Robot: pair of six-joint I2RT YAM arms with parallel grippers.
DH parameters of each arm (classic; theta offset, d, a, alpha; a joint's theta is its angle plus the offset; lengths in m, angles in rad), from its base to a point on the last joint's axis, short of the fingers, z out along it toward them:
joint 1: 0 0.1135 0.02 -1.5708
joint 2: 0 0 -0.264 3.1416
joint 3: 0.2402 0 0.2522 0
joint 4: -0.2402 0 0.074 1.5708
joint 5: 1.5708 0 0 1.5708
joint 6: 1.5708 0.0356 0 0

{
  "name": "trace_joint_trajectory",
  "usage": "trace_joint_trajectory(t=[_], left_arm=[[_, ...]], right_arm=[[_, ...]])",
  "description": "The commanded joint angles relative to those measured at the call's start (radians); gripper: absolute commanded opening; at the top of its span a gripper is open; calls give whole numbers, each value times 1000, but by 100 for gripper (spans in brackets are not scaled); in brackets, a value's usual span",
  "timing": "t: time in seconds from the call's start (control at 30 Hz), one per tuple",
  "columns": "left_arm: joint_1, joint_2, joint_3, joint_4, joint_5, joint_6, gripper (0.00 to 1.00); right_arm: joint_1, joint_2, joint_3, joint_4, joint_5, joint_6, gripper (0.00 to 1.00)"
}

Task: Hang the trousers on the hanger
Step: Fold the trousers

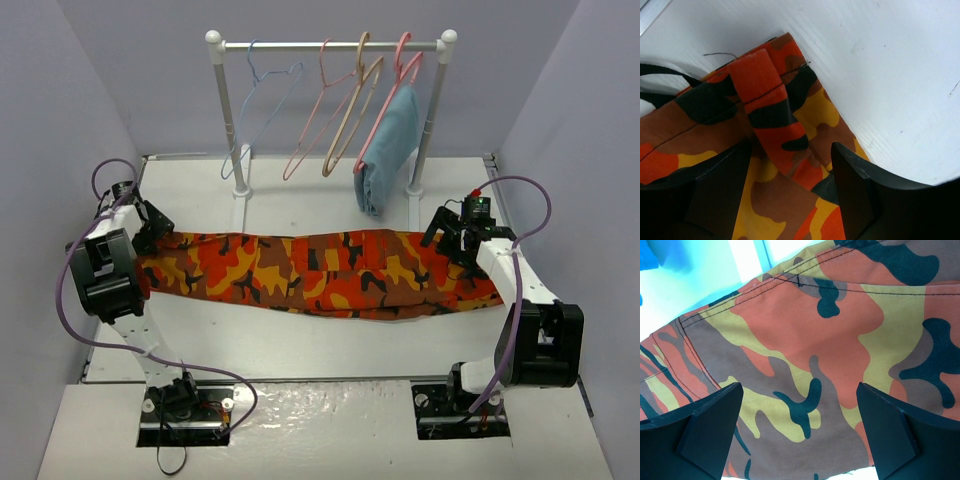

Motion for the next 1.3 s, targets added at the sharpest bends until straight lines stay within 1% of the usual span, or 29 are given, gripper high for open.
trace_joint_trajectory(t=[0.0, 0.33, 0.5, 0.67, 0.77, 0.83, 0.9, 1.07, 1.13, 1.27], left_arm=[[6, -12, 89, 75, 23, -16, 62], [6, 0, 176, 83, 52, -47, 62], [6, 61, 226, 67, 77, -53, 62], [6, 113, 269, 36, 115, -27, 63], [8, 114, 275, 11, 106, -2, 62], [14, 86, 253, 3, 81, 11, 63], [15, 32, 204, 26, 54, 29, 63], [25, -40, 95, 17, -11, 63, 63], [34, -60, 48, 33, -31, 74, 63], [52, -67, 4, 36, -33, 99, 63]], right_arm=[[8, 3, 4, 25, -10, -19, 94], [8, 9, 11, 25, -8, -17, 94], [8, 8, 11, 23, -6, -19, 94], [8, -1, 5, 24, -6, -22, 94], [9, -3, -2, 22, -7, -22, 94], [11, -1, -5, 25, -7, -22, 94], [12, 13, -9, 27, -7, -18, 94], [14, 65, -24, 61, -34, 11, 94], [14, 84, -31, 87, -39, 25, 93], [11, 145, -47, 143, -31, 55, 93]])
